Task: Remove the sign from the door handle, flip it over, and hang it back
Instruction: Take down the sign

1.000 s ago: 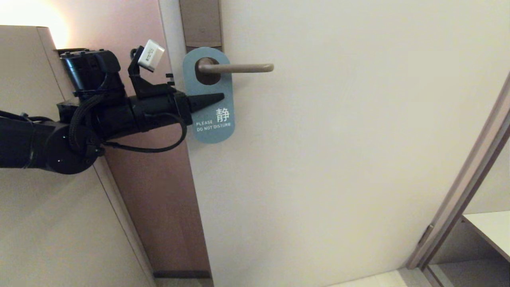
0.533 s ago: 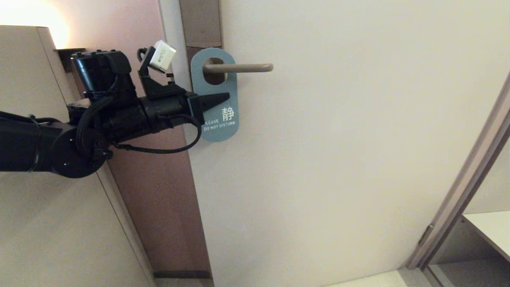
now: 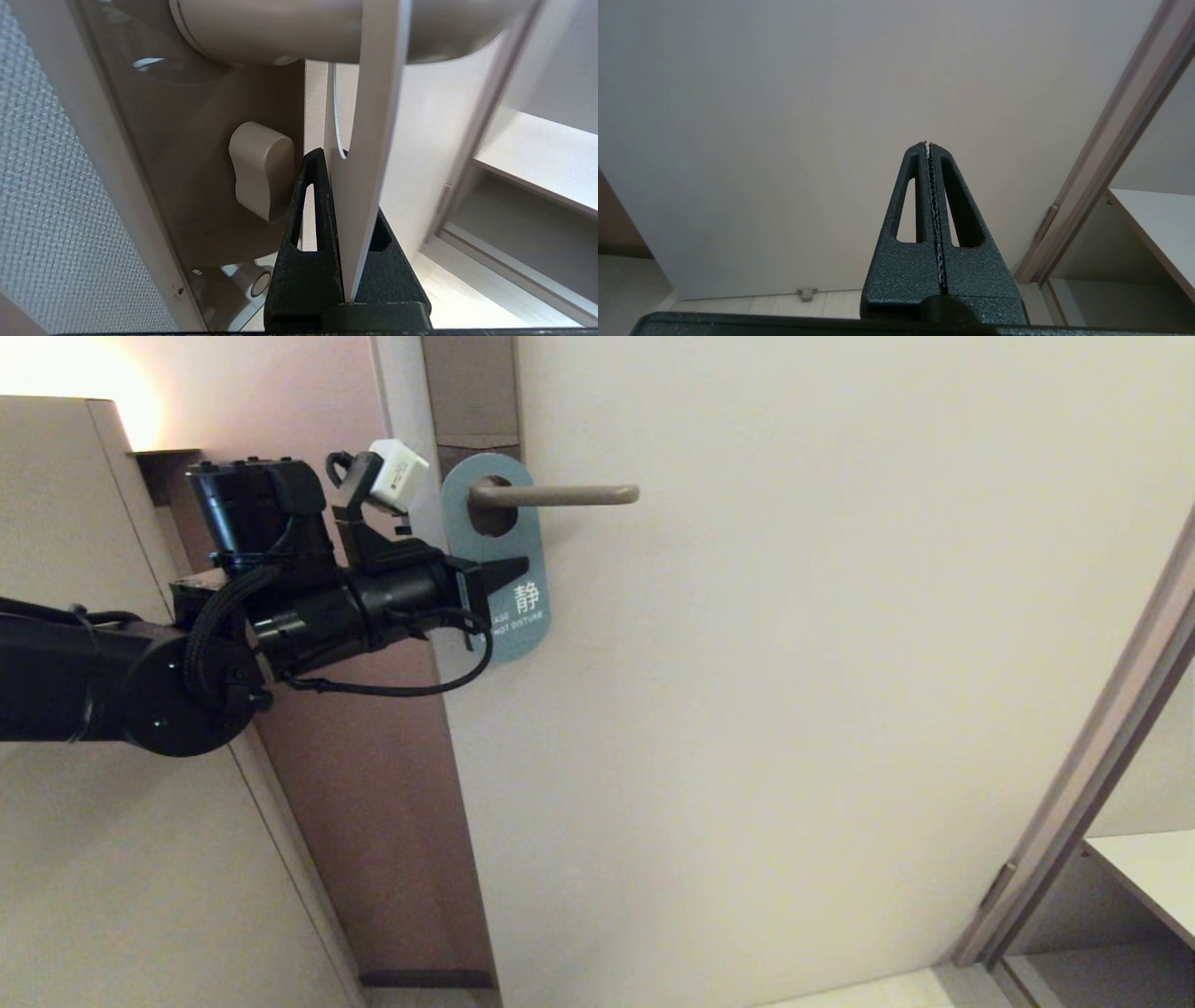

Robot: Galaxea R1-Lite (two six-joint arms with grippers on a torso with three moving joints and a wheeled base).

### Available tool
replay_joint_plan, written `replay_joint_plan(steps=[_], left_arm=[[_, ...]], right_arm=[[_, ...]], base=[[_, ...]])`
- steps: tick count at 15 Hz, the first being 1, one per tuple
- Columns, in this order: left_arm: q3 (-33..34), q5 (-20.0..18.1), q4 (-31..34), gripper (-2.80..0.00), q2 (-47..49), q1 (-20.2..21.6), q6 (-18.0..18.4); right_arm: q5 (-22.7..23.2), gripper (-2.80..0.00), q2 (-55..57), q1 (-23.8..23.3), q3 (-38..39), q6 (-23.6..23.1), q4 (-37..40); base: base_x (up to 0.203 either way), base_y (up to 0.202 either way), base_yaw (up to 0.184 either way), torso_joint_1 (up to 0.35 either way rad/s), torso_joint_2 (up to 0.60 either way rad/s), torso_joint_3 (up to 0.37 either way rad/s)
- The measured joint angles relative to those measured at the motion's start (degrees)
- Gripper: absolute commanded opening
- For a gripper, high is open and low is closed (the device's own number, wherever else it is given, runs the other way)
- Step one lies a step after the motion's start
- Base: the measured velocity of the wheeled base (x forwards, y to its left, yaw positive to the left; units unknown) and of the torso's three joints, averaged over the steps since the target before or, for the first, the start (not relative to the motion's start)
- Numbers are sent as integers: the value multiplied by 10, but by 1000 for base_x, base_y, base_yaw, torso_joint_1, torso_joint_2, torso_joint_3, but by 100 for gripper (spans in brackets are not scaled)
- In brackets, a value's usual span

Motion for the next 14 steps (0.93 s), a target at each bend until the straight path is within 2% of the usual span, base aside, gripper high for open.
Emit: replay_joint_plan(steps=[2, 10, 14], left_arm=[[0, 27, 0, -280, -3, -13, 0], [-2, 86, 20, -280, -23, -63, 1], [-3, 103, 21, -280, -26, -74, 2]], right_arm=[[0, -280, 0, 0, 0, 0, 0], [0, -280, 0, 0, 0, 0, 0], [0, -280, 0, 0, 0, 0, 0]], base=[[0, 0, 0, 0, 0, 0], [0, 0, 0, 0, 0, 0], [0, 0, 0, 0, 0, 0]])
